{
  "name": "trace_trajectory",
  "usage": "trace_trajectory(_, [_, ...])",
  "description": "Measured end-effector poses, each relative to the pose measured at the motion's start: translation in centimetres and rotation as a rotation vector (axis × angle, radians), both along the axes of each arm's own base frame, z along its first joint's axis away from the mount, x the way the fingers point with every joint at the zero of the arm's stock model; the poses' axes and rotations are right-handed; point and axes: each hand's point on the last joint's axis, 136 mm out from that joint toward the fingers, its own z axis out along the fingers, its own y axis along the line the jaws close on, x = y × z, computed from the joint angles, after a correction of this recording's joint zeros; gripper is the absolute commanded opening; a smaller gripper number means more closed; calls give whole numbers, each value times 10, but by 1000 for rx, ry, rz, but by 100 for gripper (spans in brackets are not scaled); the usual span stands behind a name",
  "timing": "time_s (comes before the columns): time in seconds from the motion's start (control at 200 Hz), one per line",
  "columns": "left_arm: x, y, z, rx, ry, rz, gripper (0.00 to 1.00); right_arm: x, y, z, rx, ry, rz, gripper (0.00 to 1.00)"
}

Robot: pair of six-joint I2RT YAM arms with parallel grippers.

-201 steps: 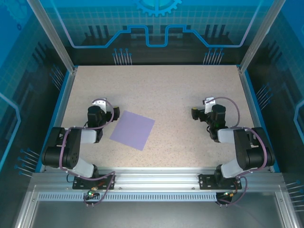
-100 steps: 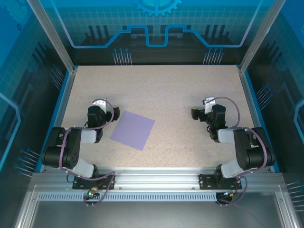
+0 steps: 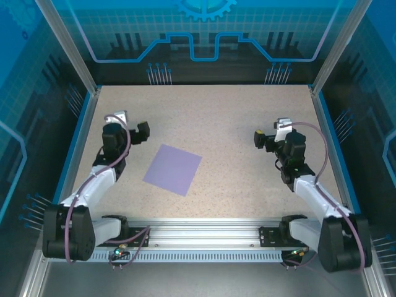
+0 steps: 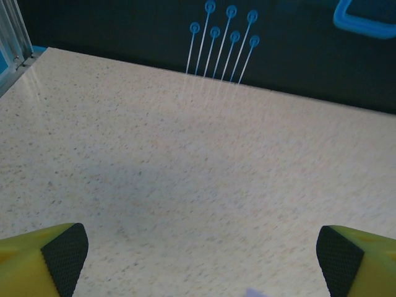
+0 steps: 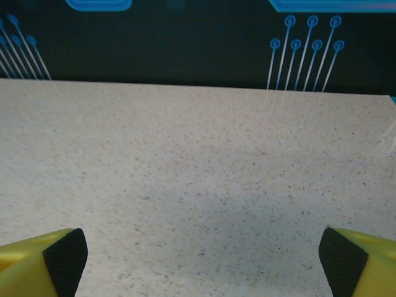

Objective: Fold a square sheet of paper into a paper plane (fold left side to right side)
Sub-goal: Move the square sheet of paper to the center of the table.

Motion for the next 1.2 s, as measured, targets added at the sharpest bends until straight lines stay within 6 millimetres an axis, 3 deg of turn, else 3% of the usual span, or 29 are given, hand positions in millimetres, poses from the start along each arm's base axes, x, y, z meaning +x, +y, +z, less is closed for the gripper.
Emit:
trace_trajectory(0.085, [0, -10, 10, -87, 55, -17, 99, -11, 15, 8, 45, 28, 25, 100])
trace_trajectory(0.15, [-6, -23, 3, -130, 128, -42, 98, -22, 31, 10, 78, 64, 55, 100])
trace_trajectory(0.305, [-37, -75, -43, -156, 383, -161, 79, -50, 68, -4, 122, 179, 130, 100])
trace_trajectory(0.47, [-71, -105, -93, -138, 625, -234, 52, -77, 90, -25, 125, 293, 169, 100])
trace_trajectory(0.62, [-93, -125, -125, -83, 780, -290, 32, -91, 98, -36, 125, 342, 167, 100])
trace_trajectory(0.82, [-95, -145, -143, -36, 876, -336, 9, -99, 96, -49, 106, 378, 136, 100])
trace_trajectory(1.195, [-102, -176, -177, 39, 992, -399, 0, -98, 88, -51, 87, 379, 89, 100])
